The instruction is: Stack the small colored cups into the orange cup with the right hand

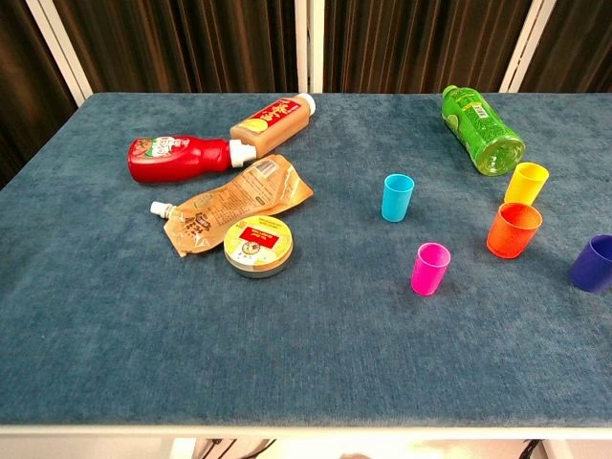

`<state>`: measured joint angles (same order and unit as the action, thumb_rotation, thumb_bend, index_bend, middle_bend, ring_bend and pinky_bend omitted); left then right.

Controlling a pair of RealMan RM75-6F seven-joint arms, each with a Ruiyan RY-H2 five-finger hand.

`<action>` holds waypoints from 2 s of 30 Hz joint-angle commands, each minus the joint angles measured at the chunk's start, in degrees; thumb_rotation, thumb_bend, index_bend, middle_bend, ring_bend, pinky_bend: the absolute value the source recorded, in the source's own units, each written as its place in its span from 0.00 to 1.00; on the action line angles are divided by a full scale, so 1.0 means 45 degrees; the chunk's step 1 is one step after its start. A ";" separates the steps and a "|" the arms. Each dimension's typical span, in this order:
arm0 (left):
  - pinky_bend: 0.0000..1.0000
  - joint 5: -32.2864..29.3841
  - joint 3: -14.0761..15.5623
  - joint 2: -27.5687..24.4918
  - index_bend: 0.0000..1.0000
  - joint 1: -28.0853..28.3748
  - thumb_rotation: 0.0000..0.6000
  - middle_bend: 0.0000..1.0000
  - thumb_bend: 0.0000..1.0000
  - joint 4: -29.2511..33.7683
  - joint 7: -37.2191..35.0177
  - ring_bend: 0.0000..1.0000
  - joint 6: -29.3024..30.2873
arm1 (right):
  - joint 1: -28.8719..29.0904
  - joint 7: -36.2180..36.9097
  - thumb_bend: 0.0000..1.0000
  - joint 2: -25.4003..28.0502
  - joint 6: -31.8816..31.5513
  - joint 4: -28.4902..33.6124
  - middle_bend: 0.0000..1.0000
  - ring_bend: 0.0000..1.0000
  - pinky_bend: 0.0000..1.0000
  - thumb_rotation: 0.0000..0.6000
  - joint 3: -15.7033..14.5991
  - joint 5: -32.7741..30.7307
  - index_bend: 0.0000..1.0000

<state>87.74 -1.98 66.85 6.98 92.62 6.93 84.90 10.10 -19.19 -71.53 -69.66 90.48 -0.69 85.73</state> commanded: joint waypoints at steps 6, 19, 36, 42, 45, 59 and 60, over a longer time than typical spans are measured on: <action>0.06 -0.0009 0.0020 -0.0036 0.08 -0.0022 1.00 0.10 0.13 0.0059 0.0056 0.00 0.0017 | 0.0467 -0.0465 0.18 -0.0853 0.0556 -0.0176 0.09 0.00 0.00 1.00 -0.0019 -0.0177 0.06; 0.06 -0.0037 0.0016 -0.0055 0.08 -0.0071 1.00 0.10 0.13 -0.0049 -0.0163 0.00 0.0073 | 0.0699 -0.1007 0.24 -0.1703 0.0494 -0.0526 0.22 0.00 0.00 1.00 0.0146 -0.0531 0.22; 0.06 -0.0035 0.0010 -0.0006 0.08 -0.0056 1.00 0.10 0.13 -0.0169 -0.0267 0.00 0.0051 | 0.0609 -0.1449 0.31 -0.2427 -0.0353 -0.1095 0.34 0.04 0.00 1.00 0.0302 -0.0590 0.34; 0.06 -0.0003 0.0015 -0.0003 0.08 -0.0087 1.00 0.10 0.13 -0.0129 -0.0197 0.00 0.0127 | 0.0628 -0.1668 0.33 -0.2679 -0.0521 -0.1291 0.40 0.08 0.00 1.00 0.0332 -0.0575 0.40; 0.06 -0.0006 0.0014 -0.0009 0.08 -0.0122 1.00 0.10 0.13 -0.0109 -0.0196 0.00 0.0185 | 0.0615 -0.1658 0.33 -0.2709 -0.0586 -0.1329 0.42 0.09 0.00 1.00 0.0325 -0.0574 0.43; 0.06 0.0055 0.0017 -0.0026 0.08 -0.0162 1.00 0.10 0.13 -0.0049 -0.0263 0.00 0.0264 | 0.0632 -0.1059 0.33 -0.1493 -0.2107 0.0897 0.43 0.10 0.00 1.00 0.0700 0.0818 0.44; 0.06 0.0069 0.0017 -0.0028 0.08 -0.0164 1.00 0.10 0.13 -0.0040 -0.0258 0.00 0.0277 | 0.0710 -0.1156 0.33 -0.1519 -0.2014 0.0952 0.43 0.10 0.00 1.00 0.0785 0.0740 0.44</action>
<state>88.04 -1.91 66.72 6.24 92.44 5.77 86.15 12.89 -23.97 -78.43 -79.00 94.37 2.44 89.26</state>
